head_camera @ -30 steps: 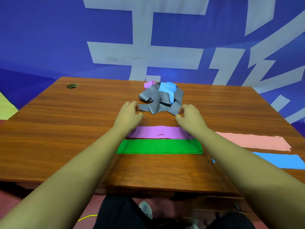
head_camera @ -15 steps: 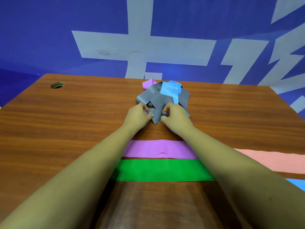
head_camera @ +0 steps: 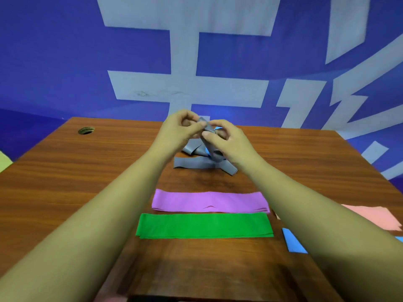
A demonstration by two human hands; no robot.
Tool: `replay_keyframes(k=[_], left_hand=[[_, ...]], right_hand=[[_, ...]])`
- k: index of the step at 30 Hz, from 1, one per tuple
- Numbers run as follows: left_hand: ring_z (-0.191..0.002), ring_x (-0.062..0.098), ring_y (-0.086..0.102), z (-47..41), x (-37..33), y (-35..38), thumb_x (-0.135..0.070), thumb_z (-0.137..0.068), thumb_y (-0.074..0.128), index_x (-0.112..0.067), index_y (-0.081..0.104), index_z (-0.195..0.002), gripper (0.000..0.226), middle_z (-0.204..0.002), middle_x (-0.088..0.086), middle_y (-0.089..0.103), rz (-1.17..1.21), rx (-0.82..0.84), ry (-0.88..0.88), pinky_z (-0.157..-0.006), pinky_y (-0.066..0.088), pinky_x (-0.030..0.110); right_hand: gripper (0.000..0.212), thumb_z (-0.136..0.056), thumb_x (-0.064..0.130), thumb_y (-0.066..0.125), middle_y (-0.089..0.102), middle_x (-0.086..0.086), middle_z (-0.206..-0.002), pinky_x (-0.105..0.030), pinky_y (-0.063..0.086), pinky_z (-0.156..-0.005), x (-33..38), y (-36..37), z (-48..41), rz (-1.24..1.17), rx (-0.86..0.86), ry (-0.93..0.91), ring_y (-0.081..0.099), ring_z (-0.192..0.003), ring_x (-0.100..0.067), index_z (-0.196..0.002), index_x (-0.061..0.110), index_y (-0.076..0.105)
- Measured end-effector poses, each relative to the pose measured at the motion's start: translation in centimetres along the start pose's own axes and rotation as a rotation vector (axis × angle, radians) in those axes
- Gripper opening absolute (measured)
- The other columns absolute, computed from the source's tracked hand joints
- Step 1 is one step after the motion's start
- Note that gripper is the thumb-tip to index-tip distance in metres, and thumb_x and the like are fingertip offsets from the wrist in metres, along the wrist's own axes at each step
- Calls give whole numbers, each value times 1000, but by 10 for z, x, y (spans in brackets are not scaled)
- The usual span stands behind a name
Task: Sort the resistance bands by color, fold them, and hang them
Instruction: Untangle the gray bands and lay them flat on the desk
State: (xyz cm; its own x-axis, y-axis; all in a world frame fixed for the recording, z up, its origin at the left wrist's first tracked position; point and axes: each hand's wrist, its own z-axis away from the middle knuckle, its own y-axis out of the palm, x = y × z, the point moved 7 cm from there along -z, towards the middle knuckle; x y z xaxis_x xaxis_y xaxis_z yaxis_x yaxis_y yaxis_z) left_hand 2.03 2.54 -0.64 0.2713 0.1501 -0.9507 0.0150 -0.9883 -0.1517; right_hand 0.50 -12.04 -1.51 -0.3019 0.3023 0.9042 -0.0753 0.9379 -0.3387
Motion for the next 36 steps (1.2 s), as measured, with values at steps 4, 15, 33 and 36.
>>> replay_keyframes(k=[4,15,33,36], left_hand=[[-66,1,59,15,-33,-1,-22,-90,68,-18,67,-87,5,-72,-7,66,-76,3,86,-64,49,14],[-120,18,57,51,-61,12,-33,-79,73,-25,54,-101,30,-116,-1,67,-20,138,138,-109,40,46],[-87,8,64,90,-75,37,-19,-94,62,-9,54,-119,28,-114,15,65,8,238,-29,-74,51,28],[-85,6,66,98,-77,42,-21,-93,64,-14,50,-118,30,-108,6,67,-8,257,-17,-68,51,20]], right_hand=[[11,-89,18,66,70,5,-79,-28,54,-72,32,-11,7,152,-63,-82,66,-74,-3,-99,12,67],[19,-95,18,56,67,-22,-90,-54,56,-75,108,-52,35,13,-199,-119,66,-88,-36,-91,2,66],[15,-93,15,57,62,-8,-85,-40,60,-71,113,-98,67,-141,-281,-24,60,-80,-20,-91,7,69],[13,-92,9,57,68,-5,-88,-39,61,-73,112,-102,74,-170,-253,3,64,-80,-19,-93,11,70]])
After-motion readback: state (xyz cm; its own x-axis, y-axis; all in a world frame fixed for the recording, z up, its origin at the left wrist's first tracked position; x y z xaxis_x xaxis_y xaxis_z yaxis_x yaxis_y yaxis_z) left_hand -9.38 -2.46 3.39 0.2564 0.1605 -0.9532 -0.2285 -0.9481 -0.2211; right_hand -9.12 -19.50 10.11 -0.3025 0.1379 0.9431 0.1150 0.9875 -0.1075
